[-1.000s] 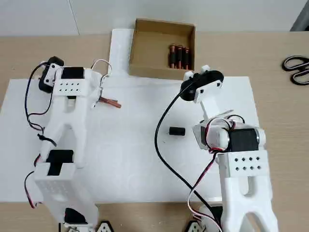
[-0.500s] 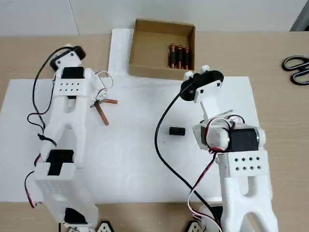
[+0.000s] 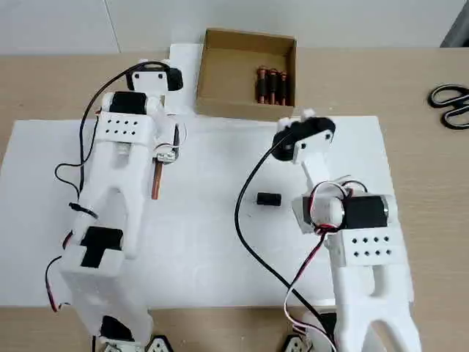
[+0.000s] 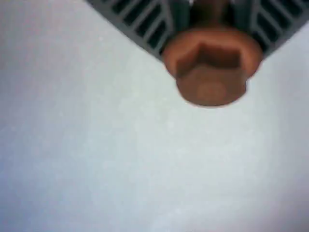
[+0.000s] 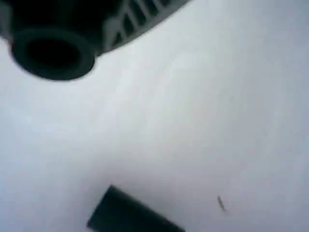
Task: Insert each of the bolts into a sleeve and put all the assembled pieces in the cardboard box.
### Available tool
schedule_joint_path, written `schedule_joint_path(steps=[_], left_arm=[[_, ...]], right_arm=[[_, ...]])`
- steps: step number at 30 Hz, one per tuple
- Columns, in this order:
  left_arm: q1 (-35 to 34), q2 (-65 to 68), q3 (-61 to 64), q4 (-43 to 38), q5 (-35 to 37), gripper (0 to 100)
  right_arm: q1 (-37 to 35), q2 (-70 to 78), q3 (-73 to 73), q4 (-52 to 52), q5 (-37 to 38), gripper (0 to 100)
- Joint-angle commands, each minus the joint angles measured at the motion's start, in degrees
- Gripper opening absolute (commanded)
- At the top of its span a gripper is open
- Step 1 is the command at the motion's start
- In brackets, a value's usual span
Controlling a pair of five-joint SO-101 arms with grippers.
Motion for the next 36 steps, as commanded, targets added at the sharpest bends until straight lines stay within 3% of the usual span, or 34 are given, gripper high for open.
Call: schedule_joint_path(steps=[1, 6, 17, 26, 36], left_arm=[[0.09, -0.53, -2.95, 1.67, -2.64, 1], [0.18, -0.53, -2.95, 5.36, -6.77, 1], [-0.35, -1.49, -9.63, 6.59, -5.80, 1], [2.90, -13.71, -15.25, 8.35, -2.64, 1], [2.55, -29.98, -15.25, 8.70, 2.64, 1]], right_arm=[[0.04, -0.66, -0.35, -0.22, -0.35, 0.4], [0.31, -0.66, 0.09, 0.22, 2.02, 0.4], [-3.30, -2.15, -0.97, 1.27, 2.64, 0.4], [-10.42, -18.33, -2.37, 9.63, 2.46, 0.4], [-10.59, -28.18, -2.37, 11.38, 2.81, 0.7]])
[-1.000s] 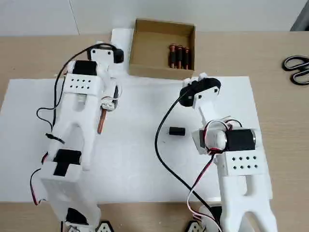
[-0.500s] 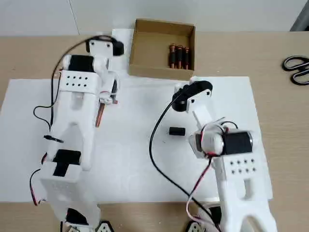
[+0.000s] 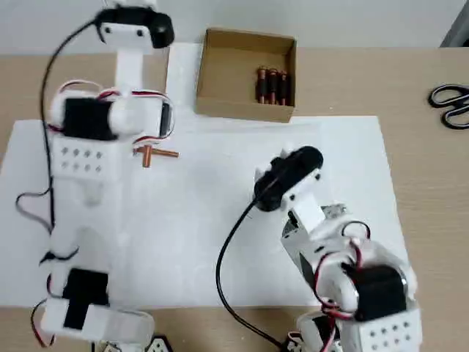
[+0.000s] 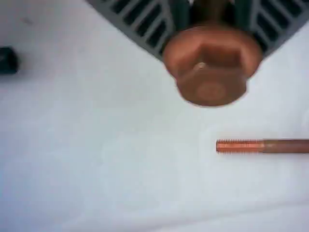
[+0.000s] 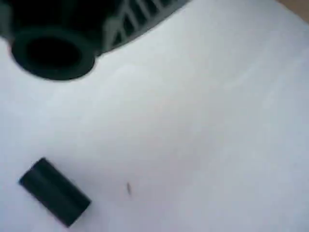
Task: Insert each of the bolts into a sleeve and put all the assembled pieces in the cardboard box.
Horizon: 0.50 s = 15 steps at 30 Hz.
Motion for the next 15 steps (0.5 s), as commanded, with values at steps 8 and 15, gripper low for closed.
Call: schedule_joint_path(steps=[8, 15], left_arm=[[0.53, -18.46, 9.45, 0.97, 6.95, 1], [1.76, -29.45, 26.77, -5.89, 12.13, 1]], right_arm=[[-0.22, -3.91, -2.64, -0.75, 3.34, 0.8], [-0.04, -4.00, 1.85, -5.93, 2.90, 0.5]])
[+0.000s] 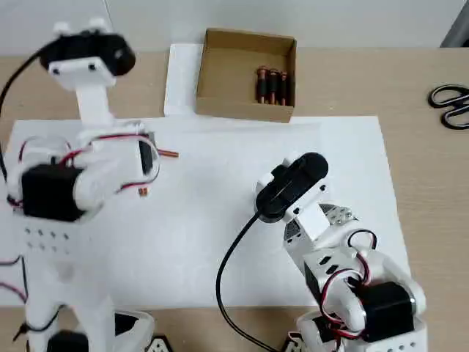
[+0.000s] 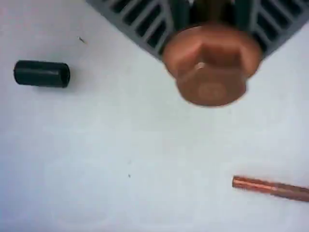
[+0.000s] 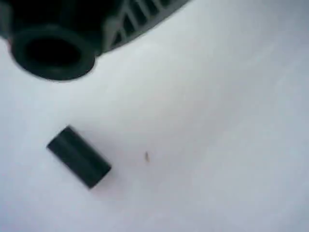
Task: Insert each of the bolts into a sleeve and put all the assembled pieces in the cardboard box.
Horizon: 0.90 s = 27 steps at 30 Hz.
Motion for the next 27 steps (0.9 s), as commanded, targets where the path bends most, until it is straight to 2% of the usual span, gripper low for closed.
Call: schedule_joint_path(steps=[1, 7, 12, 15, 21, 27], left_arm=[[2.46, -7.30, 7.96, -5.71, 1.85, 1], [7.47, -20.92, 26.24, -21.10, 3.25, 1], [7.65, -32.70, 44.18, -36.92, 3.16, 1], [7.65, -38.95, 53.67, -43.52, 3.08, 1], [7.65, -47.47, 64.31, -47.47, 3.43, 1], [7.65, -52.13, 69.05, -47.56, 3.52, 1]], right_arm=[[-0.04, -0.48, 2.02, -4.26, -0.18, 0.5], [4.09, -0.48, 3.69, -12.88, -9.49, 0.5], [6.46, -0.48, 8.44, -16.75, -10.20, 0.4], [6.55, -0.48, 8.88, -17.01, -10.37, 0.4], [6.11, -0.48, 8.88, -16.92, -10.46, 0.4], [-0.04, -3.56, 8.70, -17.10, -10.64, 0.4]])
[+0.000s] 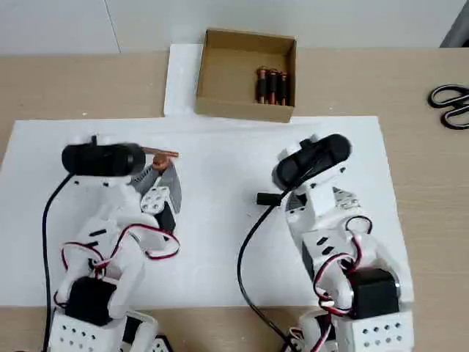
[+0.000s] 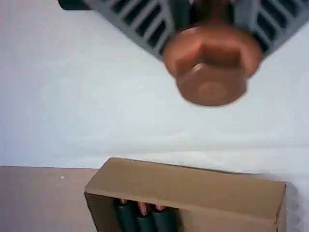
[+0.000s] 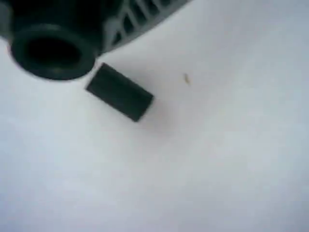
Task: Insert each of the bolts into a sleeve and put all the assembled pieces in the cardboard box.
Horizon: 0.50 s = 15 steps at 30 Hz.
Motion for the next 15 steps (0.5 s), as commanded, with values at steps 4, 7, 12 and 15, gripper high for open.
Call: schedule_joint_path(steps=[4, 7, 12, 15], left_arm=[[0.35, -4.92, 2.24, -2.11, 2.64, 1], [0.44, -5.98, 3.12, -2.11, 4.57, 1], [0.70, -7.03, 3.12, -2.11, 5.80, 1], [3.60, -8.18, 3.12, -2.11, 5.80, 1]], right_arm=[[-10.42, -12.26, 3.25, -1.45, -9.14, 0.4], [-16.22, -20.26, 7.82, -1.45, -12.84, 0.4], [-20.97, -33.71, 16.88, -1.54, -13.89, 0.4], [-20.88, -32.75, 17.58, -2.07, -14.07, 0.4]])
